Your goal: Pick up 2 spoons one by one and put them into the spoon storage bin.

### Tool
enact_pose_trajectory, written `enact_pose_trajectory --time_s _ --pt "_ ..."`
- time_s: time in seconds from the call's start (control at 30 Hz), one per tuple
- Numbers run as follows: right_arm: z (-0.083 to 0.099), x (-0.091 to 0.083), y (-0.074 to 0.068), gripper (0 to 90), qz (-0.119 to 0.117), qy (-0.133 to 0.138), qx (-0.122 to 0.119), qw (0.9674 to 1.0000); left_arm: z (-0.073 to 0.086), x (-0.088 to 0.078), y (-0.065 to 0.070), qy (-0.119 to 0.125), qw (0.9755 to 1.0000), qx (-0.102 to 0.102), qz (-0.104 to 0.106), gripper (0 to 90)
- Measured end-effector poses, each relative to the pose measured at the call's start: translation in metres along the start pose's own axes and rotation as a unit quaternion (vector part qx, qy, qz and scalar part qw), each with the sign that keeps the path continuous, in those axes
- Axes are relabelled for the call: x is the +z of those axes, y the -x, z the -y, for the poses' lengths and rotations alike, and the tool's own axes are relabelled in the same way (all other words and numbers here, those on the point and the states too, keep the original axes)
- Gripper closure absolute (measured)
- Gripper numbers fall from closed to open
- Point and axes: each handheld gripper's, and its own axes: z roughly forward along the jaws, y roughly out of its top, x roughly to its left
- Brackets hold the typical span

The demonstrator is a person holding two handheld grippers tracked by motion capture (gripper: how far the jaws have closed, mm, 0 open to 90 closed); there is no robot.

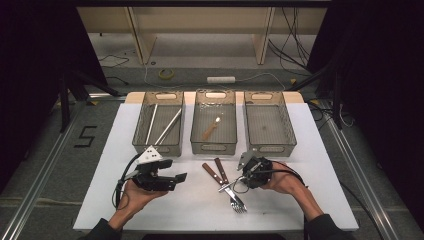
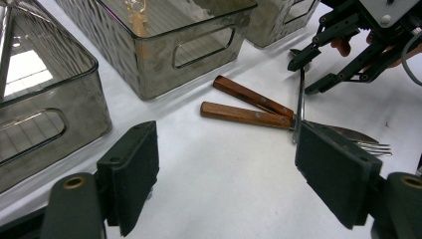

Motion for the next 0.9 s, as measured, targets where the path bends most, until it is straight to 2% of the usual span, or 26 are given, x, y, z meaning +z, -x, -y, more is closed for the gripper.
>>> enact_pose_trajectory --time_s 0.43,0.6,0.9 --pt "0.0 -0.002 -0.006 69.8 0.006 -0.009 -0.041 0.9991 0.001 0.003 0.002 -0.008 0.9999 0.006 0.004 24.5" --pt "0.001 -0.004 -0.01 72.7 0.014 -0.014 -0.07 0.9974 0.001 0.003 0.002 -0.011 0.9999 0.009 0.004 24.6" --pt "0.004 -0.008 -0.017 79.2 0.012 -0.023 -0.097 0.9949 0.001 0.004 0.003 -0.014 0.9998 0.011 0.006 24.7"
